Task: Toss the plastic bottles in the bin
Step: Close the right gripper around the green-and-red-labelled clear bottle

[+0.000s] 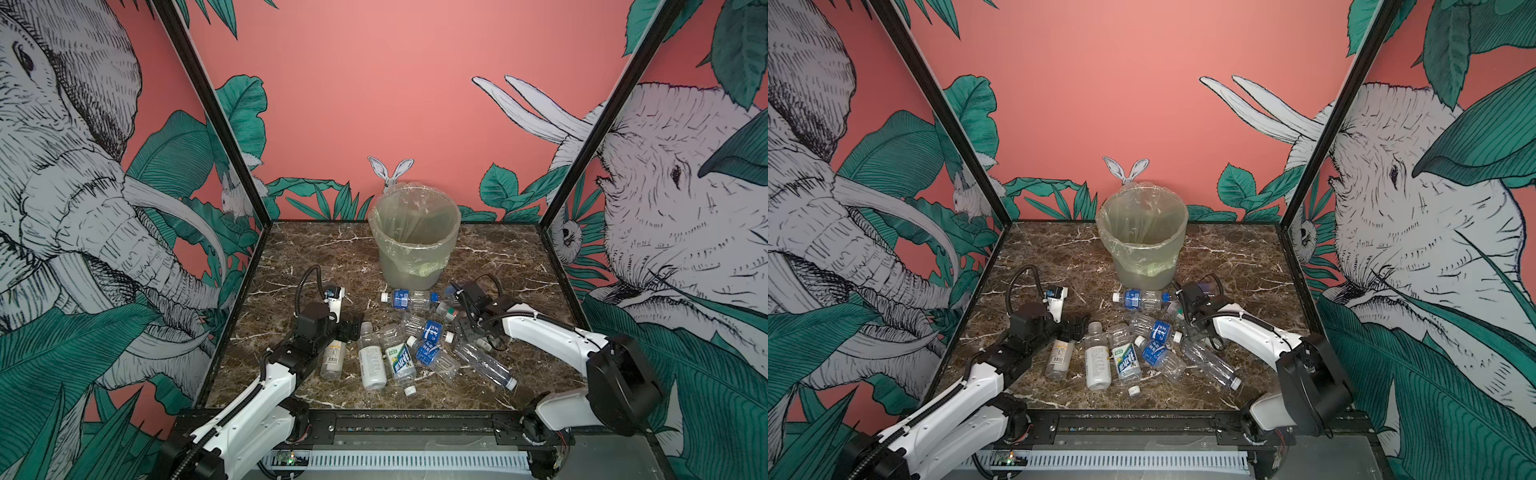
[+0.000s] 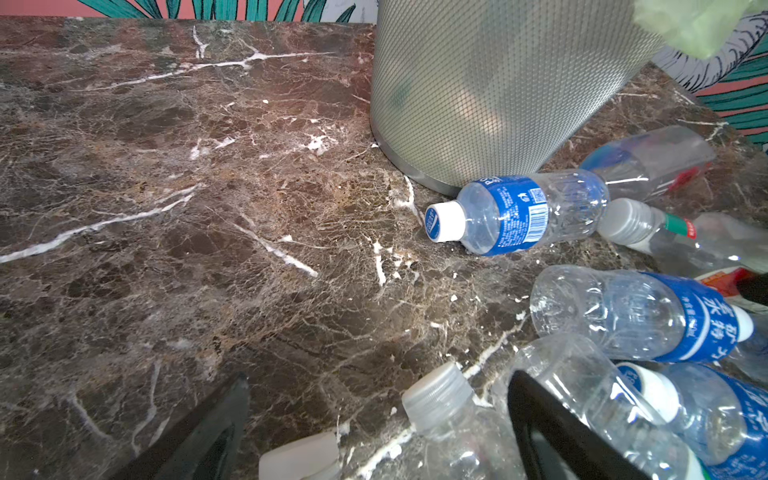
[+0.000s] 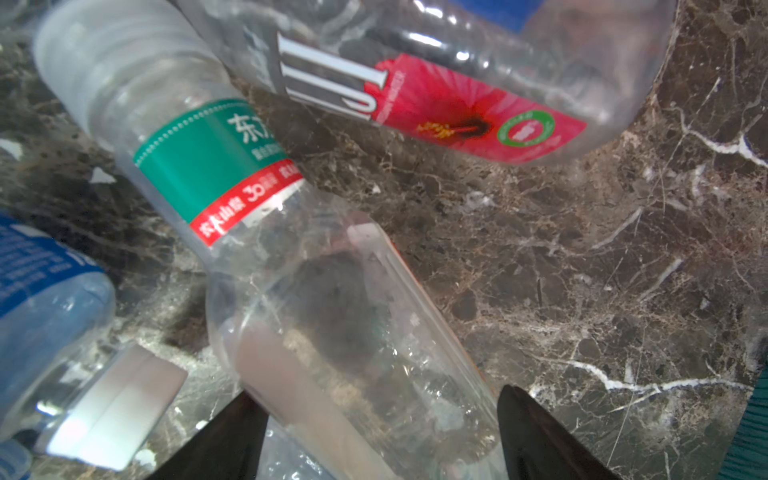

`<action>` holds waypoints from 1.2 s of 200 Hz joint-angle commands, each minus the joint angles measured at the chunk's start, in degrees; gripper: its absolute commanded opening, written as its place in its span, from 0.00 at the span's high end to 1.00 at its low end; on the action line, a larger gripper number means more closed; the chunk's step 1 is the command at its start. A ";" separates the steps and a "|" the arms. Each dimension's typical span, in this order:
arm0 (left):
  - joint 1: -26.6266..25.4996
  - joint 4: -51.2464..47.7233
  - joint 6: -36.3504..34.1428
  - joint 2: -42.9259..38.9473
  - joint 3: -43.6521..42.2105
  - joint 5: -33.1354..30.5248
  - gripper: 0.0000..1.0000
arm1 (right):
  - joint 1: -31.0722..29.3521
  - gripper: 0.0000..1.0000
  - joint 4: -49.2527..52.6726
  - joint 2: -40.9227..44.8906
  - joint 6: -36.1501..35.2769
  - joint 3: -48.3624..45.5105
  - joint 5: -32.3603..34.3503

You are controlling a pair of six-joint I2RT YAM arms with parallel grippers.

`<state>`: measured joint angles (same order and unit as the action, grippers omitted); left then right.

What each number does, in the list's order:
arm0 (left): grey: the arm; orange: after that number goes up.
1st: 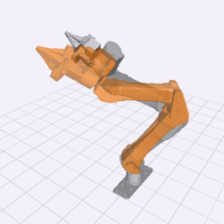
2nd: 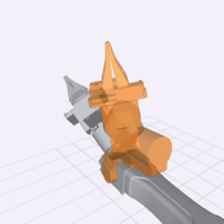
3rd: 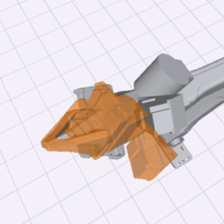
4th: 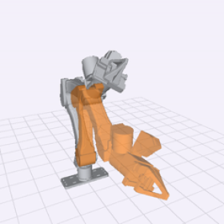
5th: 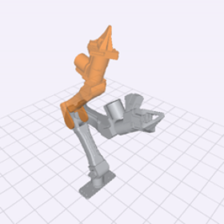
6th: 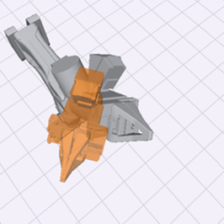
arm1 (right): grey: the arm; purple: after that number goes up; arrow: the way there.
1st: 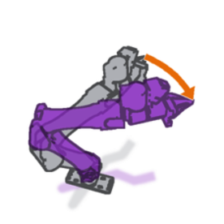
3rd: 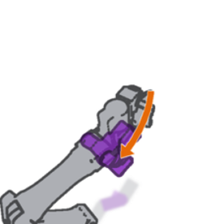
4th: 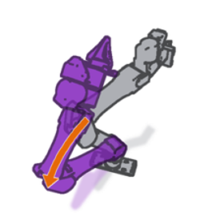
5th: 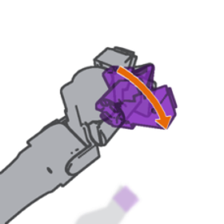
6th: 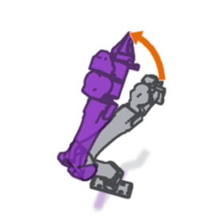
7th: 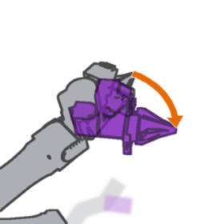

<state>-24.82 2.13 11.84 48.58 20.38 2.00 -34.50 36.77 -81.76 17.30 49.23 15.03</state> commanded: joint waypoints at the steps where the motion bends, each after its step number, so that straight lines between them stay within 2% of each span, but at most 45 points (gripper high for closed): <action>1: -0.04 1.55 -0.50 -0.11 -0.47 -0.71 0.03 | -0.30 0.16 1.19 -0.68 -0.67 1.16 1.50; 63: -0.05 1.87 -0.56 0.79 -0.27 -0.67 0.03 | -0.23 0.11 0.37 -3.88 -0.93 2.10 -0.02; 194: -0.05 1.63 -0.61 0.89 -0.11 -0.93 0.03 | -0.22 0.09 2.77 -12.40 -2.48 8.04 -1.29; 240: -0.05 1.51 -0.59 0.60 -0.11 -1.21 0.03 | -0.22 0.17 3.57 -14.62 -3.32 9.82 -1.72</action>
<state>-24.82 2.94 11.77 49.82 20.38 1.37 -34.50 38.30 -95.68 14.63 57.60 13.15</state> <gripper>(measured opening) 0.974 0.853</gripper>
